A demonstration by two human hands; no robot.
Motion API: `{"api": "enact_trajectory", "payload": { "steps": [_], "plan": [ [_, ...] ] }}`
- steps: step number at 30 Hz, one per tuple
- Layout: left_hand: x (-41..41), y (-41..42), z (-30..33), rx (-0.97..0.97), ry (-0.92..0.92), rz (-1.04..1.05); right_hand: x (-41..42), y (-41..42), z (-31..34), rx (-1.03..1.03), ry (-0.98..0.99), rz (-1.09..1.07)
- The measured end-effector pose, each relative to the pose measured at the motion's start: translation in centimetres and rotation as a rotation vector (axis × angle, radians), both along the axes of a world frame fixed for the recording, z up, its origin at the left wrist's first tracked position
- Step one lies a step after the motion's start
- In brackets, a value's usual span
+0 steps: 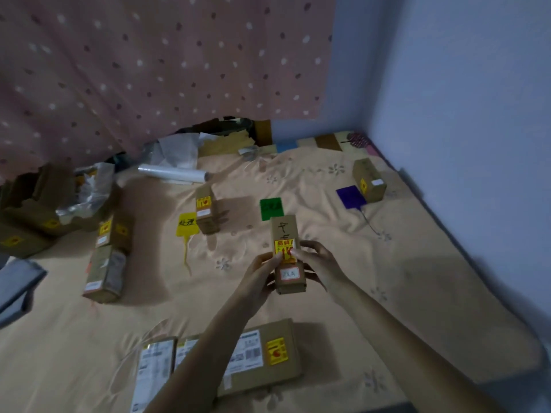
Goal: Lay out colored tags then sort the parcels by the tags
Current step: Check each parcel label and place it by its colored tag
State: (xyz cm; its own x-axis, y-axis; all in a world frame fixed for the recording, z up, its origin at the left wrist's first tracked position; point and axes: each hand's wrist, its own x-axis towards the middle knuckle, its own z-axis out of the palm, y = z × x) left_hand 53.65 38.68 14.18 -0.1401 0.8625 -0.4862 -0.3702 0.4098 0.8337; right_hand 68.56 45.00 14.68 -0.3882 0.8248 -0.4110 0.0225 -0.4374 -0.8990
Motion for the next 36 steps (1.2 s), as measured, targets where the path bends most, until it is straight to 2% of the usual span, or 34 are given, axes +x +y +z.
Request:
{"api": "enact_trajectory", "payload": {
  "steps": [6, 15, 21, 26, 36],
  "plan": [
    [3.0, 5.2, -0.4, 0.021, 0.000, -0.029, 3.0, 5.7, -0.7, -0.005, -0.015, -0.003],
    [1.3, 16.0, -3.6, 0.012, -0.023, 0.026, -0.2, 16.7, -3.3, -0.075, -0.089, 0.002],
    [-2.0, 23.7, -6.8, -0.023, 0.131, 0.031, -3.5, 23.6, -6.1, -0.164, -0.114, -0.052],
    [-3.7, 27.7, -10.4, -0.037, 0.229, 0.065, -6.3, 27.1, -8.7, -0.142, -0.212, -0.051],
    [-6.0, 31.5, -13.6, -0.137, 0.264, 0.154, -10.2, 31.1, -13.5, -0.091, -0.316, -0.029]
  ]
}}
